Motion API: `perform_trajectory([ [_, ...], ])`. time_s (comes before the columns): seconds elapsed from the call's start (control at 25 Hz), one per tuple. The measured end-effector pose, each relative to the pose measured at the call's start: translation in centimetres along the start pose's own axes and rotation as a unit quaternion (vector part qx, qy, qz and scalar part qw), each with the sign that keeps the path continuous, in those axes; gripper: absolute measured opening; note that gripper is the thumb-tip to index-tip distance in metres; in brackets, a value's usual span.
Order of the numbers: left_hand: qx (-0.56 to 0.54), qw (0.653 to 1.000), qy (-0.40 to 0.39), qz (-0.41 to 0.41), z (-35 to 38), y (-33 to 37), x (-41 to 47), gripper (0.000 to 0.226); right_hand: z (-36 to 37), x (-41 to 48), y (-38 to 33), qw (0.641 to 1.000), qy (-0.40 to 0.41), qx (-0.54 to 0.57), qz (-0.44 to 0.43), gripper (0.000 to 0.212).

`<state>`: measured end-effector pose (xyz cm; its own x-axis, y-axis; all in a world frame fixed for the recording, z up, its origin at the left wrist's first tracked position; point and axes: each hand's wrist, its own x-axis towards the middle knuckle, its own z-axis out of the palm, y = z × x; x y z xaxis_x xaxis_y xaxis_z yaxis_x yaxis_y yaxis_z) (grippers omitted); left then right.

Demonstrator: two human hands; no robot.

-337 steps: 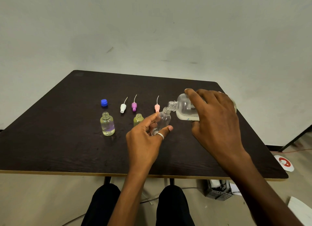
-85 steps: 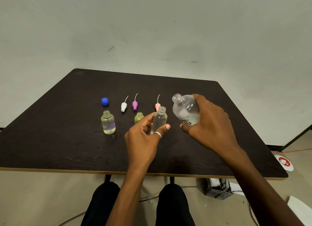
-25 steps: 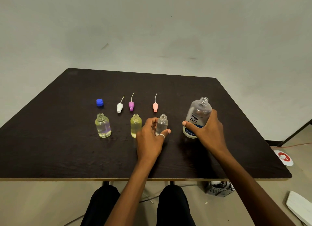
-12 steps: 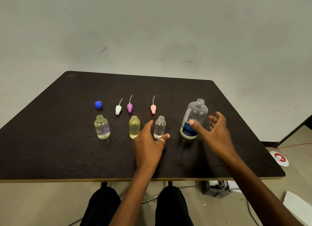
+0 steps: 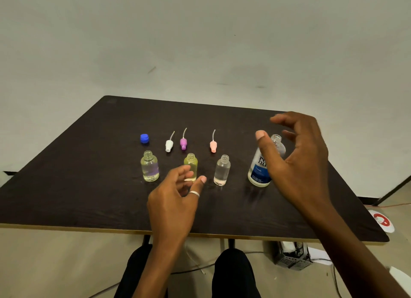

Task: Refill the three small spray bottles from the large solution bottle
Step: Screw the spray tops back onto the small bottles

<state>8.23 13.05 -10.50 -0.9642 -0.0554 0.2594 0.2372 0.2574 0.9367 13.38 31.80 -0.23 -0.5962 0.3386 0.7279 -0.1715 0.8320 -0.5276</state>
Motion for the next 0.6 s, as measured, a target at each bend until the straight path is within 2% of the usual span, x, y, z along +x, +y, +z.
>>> perform_trajectory([
  [0.12, -0.013, 0.998, 0.058, 0.000, -2.3, -0.5, 1.2, 0.040, 2.2, 1.0, -2.3, 0.997, -0.037, 0.008, -0.073, 0.016],
  [0.28, 0.012, 0.993, 0.114, 0.001, -4.3, -2.3, 3.7, 0.056, 7.2, 4.3, -4.6, 0.976, -0.188, -0.005, -0.110, 0.010],
  [0.48, 0.079, 0.994, 0.070, -0.039, -4.2, -5.4, 6.7, 0.090, 15.4, 7.8, -4.6, 0.925, -0.345, -0.074, -0.138, 0.024],
  [0.6, 0.080, 0.995, 0.034, -0.057, -3.8, -6.4, 7.6, 0.099, 19.9, 8.5, -4.2, 0.882, -0.426, -0.129, -0.154, 0.033],
])
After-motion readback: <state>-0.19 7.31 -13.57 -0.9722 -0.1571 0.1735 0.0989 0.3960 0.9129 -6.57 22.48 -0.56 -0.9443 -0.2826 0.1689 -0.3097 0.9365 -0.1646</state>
